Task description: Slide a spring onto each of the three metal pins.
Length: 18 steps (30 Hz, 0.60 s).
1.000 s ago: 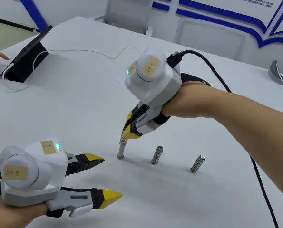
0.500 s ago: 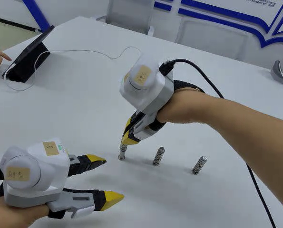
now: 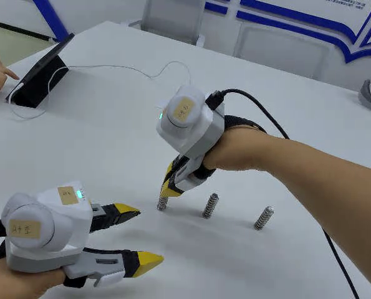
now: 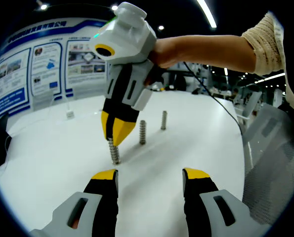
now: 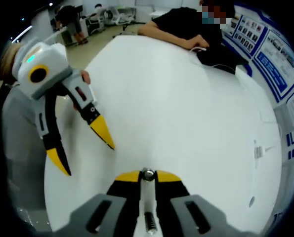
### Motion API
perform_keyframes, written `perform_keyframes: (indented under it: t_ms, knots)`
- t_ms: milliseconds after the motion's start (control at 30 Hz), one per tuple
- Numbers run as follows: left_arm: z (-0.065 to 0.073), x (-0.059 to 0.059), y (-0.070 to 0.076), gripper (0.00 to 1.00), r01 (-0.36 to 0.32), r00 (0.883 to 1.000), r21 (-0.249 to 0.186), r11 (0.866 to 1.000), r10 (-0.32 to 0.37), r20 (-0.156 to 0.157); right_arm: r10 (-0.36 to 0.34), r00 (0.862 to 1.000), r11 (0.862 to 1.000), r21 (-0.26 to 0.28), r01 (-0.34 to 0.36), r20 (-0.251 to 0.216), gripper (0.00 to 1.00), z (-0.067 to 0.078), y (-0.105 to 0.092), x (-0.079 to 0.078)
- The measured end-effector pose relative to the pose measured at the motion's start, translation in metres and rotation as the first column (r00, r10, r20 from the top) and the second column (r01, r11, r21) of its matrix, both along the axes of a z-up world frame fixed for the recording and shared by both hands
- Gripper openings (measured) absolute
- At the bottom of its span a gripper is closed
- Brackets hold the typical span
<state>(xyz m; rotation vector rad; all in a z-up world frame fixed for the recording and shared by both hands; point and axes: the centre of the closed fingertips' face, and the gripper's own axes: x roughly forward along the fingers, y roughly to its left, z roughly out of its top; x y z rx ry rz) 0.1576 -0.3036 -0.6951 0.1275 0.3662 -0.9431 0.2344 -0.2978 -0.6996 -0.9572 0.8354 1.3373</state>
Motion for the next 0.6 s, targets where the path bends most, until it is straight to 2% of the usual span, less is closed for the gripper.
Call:
perform_keyframes:
  t_ms: [233,600]
  knots:
    - [-0.0005,0.0003,0.0001,0.53,-0.001,1.0,0.0,1.0,0.001,-0.001,-0.017,1.0,1.0,0.002,0.017,-0.013,0.12,-0.0061,-0.0017,-0.0003]
    - [0.0001,0.0018,-0.0011,0.53,-0.002,1.0,0.0,1.0,0.002,-0.001,-0.033,0.999,0.999,0.026,0.033,-0.015,0.16,-0.0033,-0.004,0.0006]
